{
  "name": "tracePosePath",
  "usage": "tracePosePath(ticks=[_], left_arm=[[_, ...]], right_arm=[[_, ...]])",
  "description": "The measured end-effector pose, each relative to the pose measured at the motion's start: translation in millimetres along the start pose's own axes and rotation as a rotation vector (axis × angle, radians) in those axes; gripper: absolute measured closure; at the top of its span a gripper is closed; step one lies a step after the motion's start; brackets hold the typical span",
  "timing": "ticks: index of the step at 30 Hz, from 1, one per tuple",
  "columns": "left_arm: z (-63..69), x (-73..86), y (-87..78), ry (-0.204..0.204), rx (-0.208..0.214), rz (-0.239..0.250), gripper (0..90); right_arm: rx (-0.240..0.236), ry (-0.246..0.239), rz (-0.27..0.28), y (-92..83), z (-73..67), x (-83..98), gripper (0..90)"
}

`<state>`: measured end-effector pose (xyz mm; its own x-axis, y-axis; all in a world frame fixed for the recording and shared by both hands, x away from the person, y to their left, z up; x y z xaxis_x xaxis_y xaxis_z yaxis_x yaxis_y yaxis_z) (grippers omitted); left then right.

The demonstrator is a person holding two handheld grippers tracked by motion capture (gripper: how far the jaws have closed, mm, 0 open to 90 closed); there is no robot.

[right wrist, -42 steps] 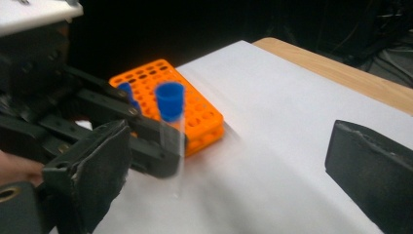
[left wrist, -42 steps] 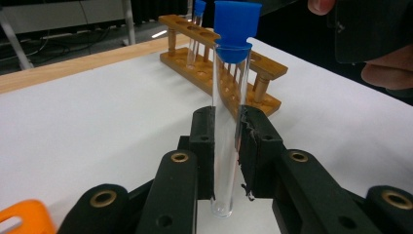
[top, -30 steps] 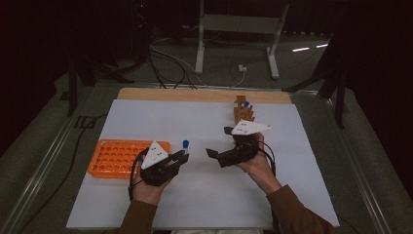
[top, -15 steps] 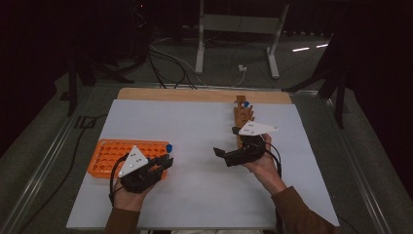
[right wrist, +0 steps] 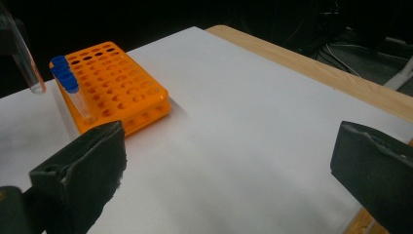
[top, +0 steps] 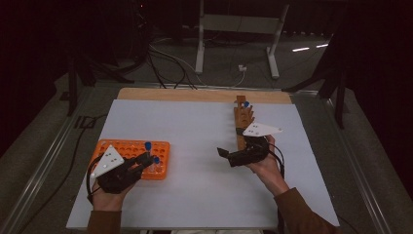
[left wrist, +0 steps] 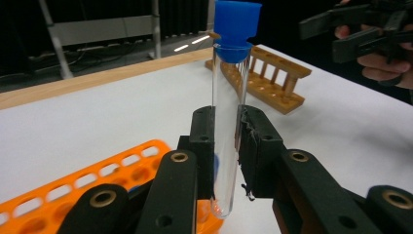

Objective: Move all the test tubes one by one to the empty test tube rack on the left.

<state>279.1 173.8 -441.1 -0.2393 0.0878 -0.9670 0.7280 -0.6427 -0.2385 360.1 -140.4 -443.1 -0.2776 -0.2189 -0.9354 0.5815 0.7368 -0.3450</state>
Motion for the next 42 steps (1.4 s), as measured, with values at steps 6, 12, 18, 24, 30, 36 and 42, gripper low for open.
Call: tracePosePath(ticks=[6,12,18,24,30,36,42], left_arm=[[-12.8,-1.8,-12.0,-0.015,-0.035,0.014,78.2],[-25.9,5.0,-19.4,-0.021,-0.078,0.035,78.1],[-33.6,13.9,-19.3,0.009,-0.13,0.025,78.0],[-41.0,22.7,-18.3,0.003,-0.177,0.028,78.0],[-44.7,33.8,-11.6,0.0,-0.209,0.016,78.0],[-49.4,43.5,-5.3,-0.027,-0.239,0.004,78.0],[-55.8,51.4,-5.3,-0.083,-0.24,0.01,78.0]], right_arm=[[-0.009,0.006,0.01,-2.6,-0.7,-1.1,0.0],[-0.014,0.015,0.017,-4.6,-0.9,-2.1,0.0],[-0.018,0.015,0.021,-4.5,-1.6,-2.3,0.0],[-0.017,0.019,0.019,-5.0,-1.1,-0.7,0.0],[-0.025,0.027,0.025,-6.1,-1.7,-0.9,0.0],[-0.029,0.024,0.024,-5.4,-3.2,-1.0,0.0],[-0.033,0.024,0.024,-4.9,-3.7,-0.7,0.0]])
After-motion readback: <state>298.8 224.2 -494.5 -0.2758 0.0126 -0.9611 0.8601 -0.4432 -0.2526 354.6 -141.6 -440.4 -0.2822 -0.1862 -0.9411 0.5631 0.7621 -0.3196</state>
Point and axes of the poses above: each handheld gripper's, and its own axes: y roughly forward along the jaws, x roughly out of its underside, z roughly to its right, the point moved 6 cm from there along y, roughly forward along the jaws, and after that the axes turned 7 degrees about z, right-handed, at the moved point
